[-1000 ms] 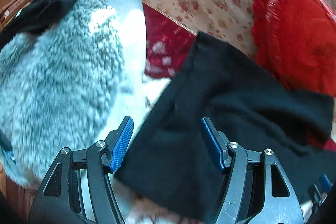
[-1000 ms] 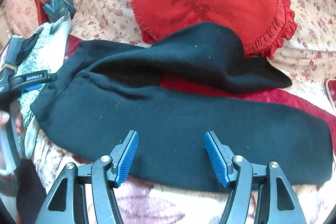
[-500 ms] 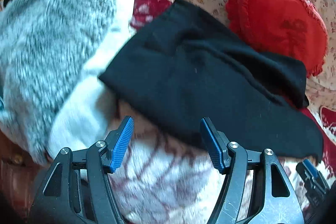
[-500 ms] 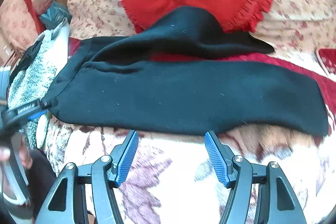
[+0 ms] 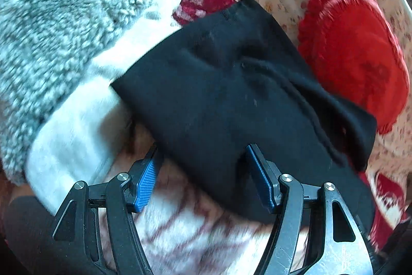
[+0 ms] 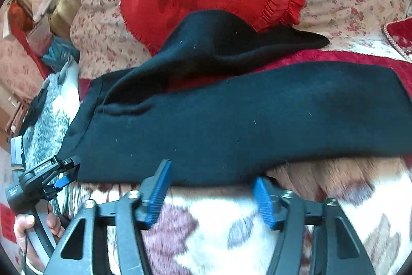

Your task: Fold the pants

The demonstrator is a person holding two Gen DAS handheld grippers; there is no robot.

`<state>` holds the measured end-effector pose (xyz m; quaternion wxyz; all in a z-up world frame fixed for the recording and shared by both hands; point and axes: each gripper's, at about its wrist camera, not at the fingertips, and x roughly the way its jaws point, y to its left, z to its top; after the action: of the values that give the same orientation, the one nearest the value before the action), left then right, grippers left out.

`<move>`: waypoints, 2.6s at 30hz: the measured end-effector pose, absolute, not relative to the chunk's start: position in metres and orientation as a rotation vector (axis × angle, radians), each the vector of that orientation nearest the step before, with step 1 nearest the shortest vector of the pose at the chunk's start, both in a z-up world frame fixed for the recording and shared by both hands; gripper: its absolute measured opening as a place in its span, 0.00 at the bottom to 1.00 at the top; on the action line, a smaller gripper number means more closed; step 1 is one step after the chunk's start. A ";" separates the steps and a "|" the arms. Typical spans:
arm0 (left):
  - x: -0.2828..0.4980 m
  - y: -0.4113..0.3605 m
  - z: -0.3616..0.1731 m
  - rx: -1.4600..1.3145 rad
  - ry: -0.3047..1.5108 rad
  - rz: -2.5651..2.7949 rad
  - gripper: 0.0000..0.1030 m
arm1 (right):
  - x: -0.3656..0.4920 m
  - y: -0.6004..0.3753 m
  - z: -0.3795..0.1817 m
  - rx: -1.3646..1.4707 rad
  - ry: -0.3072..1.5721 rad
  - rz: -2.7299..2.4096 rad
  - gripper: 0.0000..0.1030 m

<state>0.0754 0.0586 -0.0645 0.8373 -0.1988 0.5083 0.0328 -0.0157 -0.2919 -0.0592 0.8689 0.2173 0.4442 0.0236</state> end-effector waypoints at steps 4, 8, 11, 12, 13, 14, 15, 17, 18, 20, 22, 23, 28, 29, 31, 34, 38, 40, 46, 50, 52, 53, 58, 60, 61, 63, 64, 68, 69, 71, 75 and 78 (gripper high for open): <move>0.091 0.060 -0.069 -0.419 1.068 0.071 0.44 | -0.004 -0.295 -0.062 0.456 0.899 0.036 0.17; 0.090 0.061 -0.068 -0.438 1.076 0.024 0.10 | -0.009 -0.298 -0.056 0.443 0.894 0.058 0.09; 0.080 0.064 -0.053 -0.424 1.053 0.002 0.09 | -0.018 -0.299 -0.045 0.428 0.875 0.082 0.07; 0.075 0.065 -0.047 -0.416 1.043 -0.013 0.09 | -0.024 -0.297 -0.036 0.408 0.862 0.098 0.06; 0.068 0.066 -0.039 -0.399 1.032 -0.024 0.09 | -0.028 -0.295 -0.030 0.389 0.856 0.108 0.06; 0.062 0.069 -0.033 -0.387 1.022 -0.030 0.09 | -0.034 -0.292 -0.022 0.361 0.849 0.118 0.05; 0.055 0.072 -0.028 -0.383 1.017 -0.037 0.09 | -0.040 -0.289 -0.015 0.343 0.844 0.128 0.05; 0.042 0.080 -0.023 -0.384 1.014 -0.042 0.08 | -0.049 -0.287 -0.007 0.337 0.854 0.157 0.05; 0.036 0.084 -0.024 -0.376 1.017 -0.040 0.09 | -0.053 -0.287 -0.007 0.339 0.863 0.164 0.05; 0.032 0.086 -0.039 -0.356 1.063 -0.028 0.09 | -0.057 -0.286 -0.020 0.346 0.919 0.182 0.05; 0.033 0.091 -0.059 -0.376 1.132 -0.016 0.11 | -0.055 -0.285 -0.042 0.336 1.011 0.151 0.07; 0.031 0.093 -0.062 -0.382 1.145 -0.007 0.15 | -0.055 -0.286 -0.055 0.363 1.078 0.130 0.08; 0.017 0.101 -0.045 -0.319 1.102 0.025 0.24 | -0.076 -0.312 -0.048 0.445 1.095 0.148 0.17; 0.014 0.101 -0.040 -0.303 1.092 0.032 0.24 | -0.082 -0.318 -0.042 0.432 1.090 0.135 0.17; 0.011 0.101 -0.031 -0.275 1.071 0.042 0.24 | -0.092 -0.337 -0.028 0.412 1.081 0.086 0.19; -0.001 0.099 -0.014 -0.252 1.021 0.046 0.24 | -0.104 -0.362 -0.008 0.380 1.072 -0.065 0.21; -0.008 0.087 -0.002 -0.232 0.999 0.013 0.27 | -0.107 -0.403 -0.005 0.361 1.055 -0.258 0.28; -0.007 0.075 -0.003 -0.214 1.003 -0.014 0.35 | -0.100 -0.422 -0.013 0.380 1.062 -0.306 0.29; 0.008 0.045 -0.020 -0.192 1.059 -0.068 0.38 | -0.073 -0.452 -0.049 0.440 1.088 -0.333 0.26; 0.018 0.030 -0.030 -0.176 1.086 -0.091 0.38 | -0.071 -0.433 -0.036 0.353 1.022 -0.237 0.10; 0.024 0.022 -0.035 -0.176 1.076 -0.082 0.38 | -0.073 -0.429 -0.029 0.265 1.009 -0.280 0.09; 0.028 0.020 -0.041 -0.171 1.084 -0.073 0.38 | -0.073 -0.432 -0.029 0.246 1.013 -0.307 0.09; 0.036 0.013 -0.060 -0.143 1.112 -0.068 0.42 | -0.068 -0.438 -0.051 0.230 1.075 -0.348 0.09; 0.038 0.013 -0.057 -0.130 1.121 -0.072 0.42 | -0.066 -0.436 -0.043 0.239 1.073 -0.361 0.12; 0.040 0.014 -0.053 -0.130 1.115 -0.073 0.42 | -0.066 -0.437 -0.039 0.254 1.057 -0.358 0.15; 0.043 0.014 -0.049 -0.123 1.100 -0.062 0.42 | -0.066 -0.431 -0.024 0.289 1.011 -0.318 0.24; 0.045 0.014 -0.047 -0.116 1.096 -0.056 0.42 | -0.064 -0.428 -0.019 0.299 0.998 -0.296 0.28; 0.053 0.016 -0.044 -0.114 1.088 -0.051 0.42 | -0.046 -0.396 -0.006 0.320 0.963 -0.155 0.29; 0.056 0.015 -0.042 -0.114 1.087 -0.053 0.42 | -0.039 -0.388 -0.006 0.320 0.961 -0.112 0.30; 0.061 0.013 -0.040 -0.106 1.078 -0.057 0.42 | -0.027 -0.373 -0.006 0.312 0.966 -0.055 0.30; 0.074 0.006 -0.037 -0.105 1.076 -0.072 0.42 | 0.006 -0.332 0.003 0.272 0.950 0.063 0.30; 0.086 0.001 -0.036 -0.110 1.078 -0.076 0.42 | 0.042 -0.302 0.010 0.212 0.939 0.141 0.30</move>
<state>0.0864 0.0009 -0.0361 0.8560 -0.0526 0.5130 -0.0362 0.0422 -0.3020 0.0103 0.8841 0.1020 0.4511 0.0677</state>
